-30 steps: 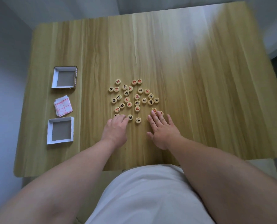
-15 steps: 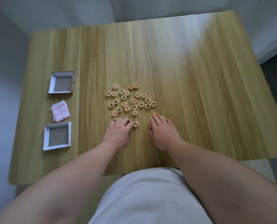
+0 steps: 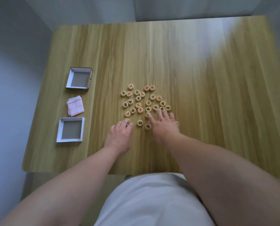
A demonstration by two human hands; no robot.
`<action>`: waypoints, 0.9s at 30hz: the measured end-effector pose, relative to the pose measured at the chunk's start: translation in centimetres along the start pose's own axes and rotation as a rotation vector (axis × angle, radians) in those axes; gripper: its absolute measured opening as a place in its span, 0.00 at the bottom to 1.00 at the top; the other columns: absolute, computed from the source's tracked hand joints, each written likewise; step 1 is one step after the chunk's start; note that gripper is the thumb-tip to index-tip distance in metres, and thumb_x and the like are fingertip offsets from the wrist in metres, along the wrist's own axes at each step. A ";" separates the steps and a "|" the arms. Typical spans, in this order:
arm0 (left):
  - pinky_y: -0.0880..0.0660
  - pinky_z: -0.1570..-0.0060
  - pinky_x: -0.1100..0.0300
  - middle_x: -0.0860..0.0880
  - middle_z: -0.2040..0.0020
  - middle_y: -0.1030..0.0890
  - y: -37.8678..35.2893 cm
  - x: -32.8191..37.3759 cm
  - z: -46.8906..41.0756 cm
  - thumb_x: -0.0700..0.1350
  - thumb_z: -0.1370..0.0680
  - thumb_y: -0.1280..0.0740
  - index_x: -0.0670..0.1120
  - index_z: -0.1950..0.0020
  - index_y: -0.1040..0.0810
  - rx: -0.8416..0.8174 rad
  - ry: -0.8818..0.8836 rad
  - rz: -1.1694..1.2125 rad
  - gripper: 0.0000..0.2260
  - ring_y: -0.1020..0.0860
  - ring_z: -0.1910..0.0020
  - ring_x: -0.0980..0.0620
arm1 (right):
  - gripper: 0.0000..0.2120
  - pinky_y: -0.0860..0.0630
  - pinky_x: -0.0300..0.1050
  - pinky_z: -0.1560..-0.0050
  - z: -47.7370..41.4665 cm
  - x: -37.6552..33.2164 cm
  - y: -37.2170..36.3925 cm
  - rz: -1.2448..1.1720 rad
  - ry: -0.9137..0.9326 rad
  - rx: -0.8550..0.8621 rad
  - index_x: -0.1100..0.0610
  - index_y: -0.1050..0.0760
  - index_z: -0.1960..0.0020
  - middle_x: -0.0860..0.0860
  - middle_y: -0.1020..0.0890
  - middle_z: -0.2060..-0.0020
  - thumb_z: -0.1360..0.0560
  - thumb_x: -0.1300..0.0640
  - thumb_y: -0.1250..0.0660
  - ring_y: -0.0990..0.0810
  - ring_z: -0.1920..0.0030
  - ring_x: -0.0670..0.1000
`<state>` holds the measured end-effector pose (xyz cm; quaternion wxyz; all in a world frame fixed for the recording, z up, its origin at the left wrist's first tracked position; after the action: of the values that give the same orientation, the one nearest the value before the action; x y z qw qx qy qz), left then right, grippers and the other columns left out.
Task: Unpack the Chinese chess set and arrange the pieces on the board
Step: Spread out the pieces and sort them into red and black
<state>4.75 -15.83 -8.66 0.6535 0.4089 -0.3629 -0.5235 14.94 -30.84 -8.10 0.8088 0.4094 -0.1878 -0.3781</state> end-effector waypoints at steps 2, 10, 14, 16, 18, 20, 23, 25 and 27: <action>0.39 0.28 0.52 0.47 0.23 0.39 -0.1 -0.6 0.2 0.41 0.26 0.37 0.49 0.21 0.40 -0.001 0.006 0.008 0.32 0.40 0.24 0.48 | 0.43 0.52 0.64 0.24 -0.2 0.1 0.1 0.019 -0.015 -0.025 0.47 0.60 0.17 0.58 0.56 0.19 0.24 0.59 0.39 0.56 0.20 0.63; 0.38 0.28 0.53 0.47 0.22 0.39 -0.6 -0.6 -0.1 0.39 0.26 0.38 0.48 0.21 0.40 0.002 -0.033 0.057 0.32 0.41 0.23 0.49 | 0.25 0.37 0.58 0.31 1.5 1.5 -1.2 -0.045 -0.098 0.069 0.52 0.33 0.31 0.58 0.40 0.27 0.28 0.61 0.37 0.39 0.28 0.60; 0.38 0.27 0.53 0.47 0.22 0.38 -0.8 0.3 -0.3 0.39 0.26 0.37 0.48 0.21 0.40 -0.013 -0.081 0.077 0.33 0.41 0.23 0.48 | 0.24 0.37 0.57 0.31 2.2 1.9 -1.7 -0.074 -0.122 0.085 0.53 0.33 0.32 0.58 0.40 0.26 0.28 0.63 0.38 0.39 0.28 0.60; 0.39 0.27 0.53 0.47 0.23 0.37 -0.9 0.9 -0.2 0.40 0.27 0.37 0.48 0.21 0.40 -0.010 -0.118 0.063 0.33 0.40 0.23 0.48 | 0.23 0.36 0.57 0.31 2.4 1.9 -1.9 -0.078 -0.129 0.097 0.53 0.33 0.33 0.58 0.40 0.26 0.27 0.62 0.38 0.38 0.28 0.60; 0.40 0.26 0.53 0.47 0.23 0.36 -0.9 1.5 -0.3 0.41 0.27 0.36 0.48 0.21 0.40 -0.002 -0.153 0.044 0.34 0.39 0.24 0.48 | 0.23 0.35 0.56 0.32 2.6 2.1 -2.0 -0.083 -0.133 0.114 0.52 0.33 0.33 0.57 0.40 0.26 0.27 0.62 0.37 0.38 0.29 0.59; 0.41 0.25 0.52 0.47 0.23 0.36 -0.8 2.1 -0.4 0.42 0.27 0.36 0.48 0.21 0.41 -0.005 -0.175 0.014 0.34 0.40 0.24 0.48 | 0.25 0.35 0.56 0.32 2.8 2.2 -2.2 -0.088 -0.128 0.112 0.52 0.34 0.31 0.57 0.40 0.26 0.27 0.62 0.36 0.38 0.29 0.59; 0.42 0.25 0.48 0.47 0.22 0.39 -0.7 3.1 -0.6 0.44 0.26 0.36 0.50 0.20 0.42 -0.005 -0.204 -0.045 0.34 0.43 0.23 0.47 | 0.30 0.36 0.56 0.31 3.1 2.5 -2.6 -0.089 -0.115 0.072 0.49 0.37 0.27 0.56 0.41 0.24 0.27 0.61 0.35 0.39 0.27 0.58; 0.43 0.25 0.47 0.47 0.21 0.44 -1.0 3.9 -0.5 0.45 0.25 0.35 0.51 0.20 0.45 -0.029 -0.232 -0.089 0.35 0.46 0.22 0.45 | 0.32 0.37 0.57 0.30 3.3 2.8 -2.8 -0.092 -0.114 0.053 0.48 0.39 0.25 0.55 0.43 0.22 0.26 0.60 0.35 0.40 0.26 0.58; 0.45 0.25 0.48 0.47 0.19 0.48 -1.6 4.5 -0.3 0.45 0.24 0.36 0.52 0.19 0.51 -0.055 -0.249 -0.133 0.37 0.49 0.21 0.44 | 0.30 0.38 0.56 0.29 3.5 3.2 -3.0 -0.101 -0.109 0.055 0.48 0.39 0.24 0.55 0.43 0.22 0.25 0.59 0.36 0.40 0.25 0.58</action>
<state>5.30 -20.36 -10.02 0.5784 0.3459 -0.3987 -0.6220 13.52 -36.26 -8.41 0.7659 0.4191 -0.2210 -0.4346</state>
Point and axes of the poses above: each hand's wrist, its own z-axis away from the middle knuckle, its own y-axis out of the back of the hand, x = y × z, the point moved 4 cm from there along -z, towards the middle knuckle
